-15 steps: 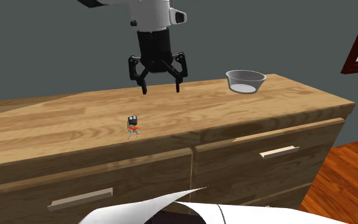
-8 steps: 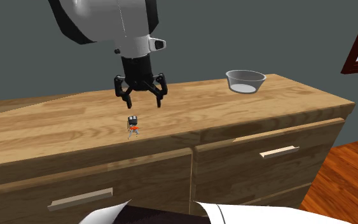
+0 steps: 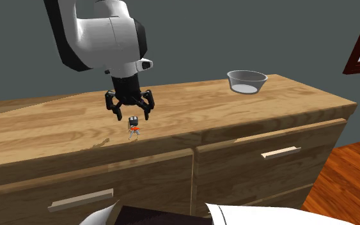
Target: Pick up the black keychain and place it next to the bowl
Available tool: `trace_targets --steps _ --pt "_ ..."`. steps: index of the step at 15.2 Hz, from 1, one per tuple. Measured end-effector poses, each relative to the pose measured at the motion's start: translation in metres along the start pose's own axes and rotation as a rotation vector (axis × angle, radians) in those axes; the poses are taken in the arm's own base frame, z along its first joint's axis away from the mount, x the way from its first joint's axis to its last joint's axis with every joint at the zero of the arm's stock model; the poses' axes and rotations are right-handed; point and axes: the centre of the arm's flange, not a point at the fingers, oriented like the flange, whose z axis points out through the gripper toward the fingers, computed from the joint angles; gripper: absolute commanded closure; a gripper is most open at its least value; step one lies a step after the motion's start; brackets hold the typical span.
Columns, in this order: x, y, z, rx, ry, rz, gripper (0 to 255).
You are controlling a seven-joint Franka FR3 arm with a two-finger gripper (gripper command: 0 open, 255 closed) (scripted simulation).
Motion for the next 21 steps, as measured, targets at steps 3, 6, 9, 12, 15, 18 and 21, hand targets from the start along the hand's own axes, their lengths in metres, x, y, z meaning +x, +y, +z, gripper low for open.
trace_targets --steps 3,6,9,12,15,18,21 --pt "0.000 -0.001 0.018 0.000 0.000 0.000 0" --pt "0.000 0.000 0.030 0.001 0.000 0.000 0" --pt "0.000 -0.001 0.031 0.001 0.000 0.000 0" --pt "0.000 -0.001 0.032 0.001 0.000 0.000 255" --pt "0.000 -0.002 0.031 0.002 0.003 -0.002 255" --pt "0.000 -0.002 0.031 0.002 0.003 -0.001 255" --pt "0.000 -0.002 0.031 0.002 0.003 -0.001 255"
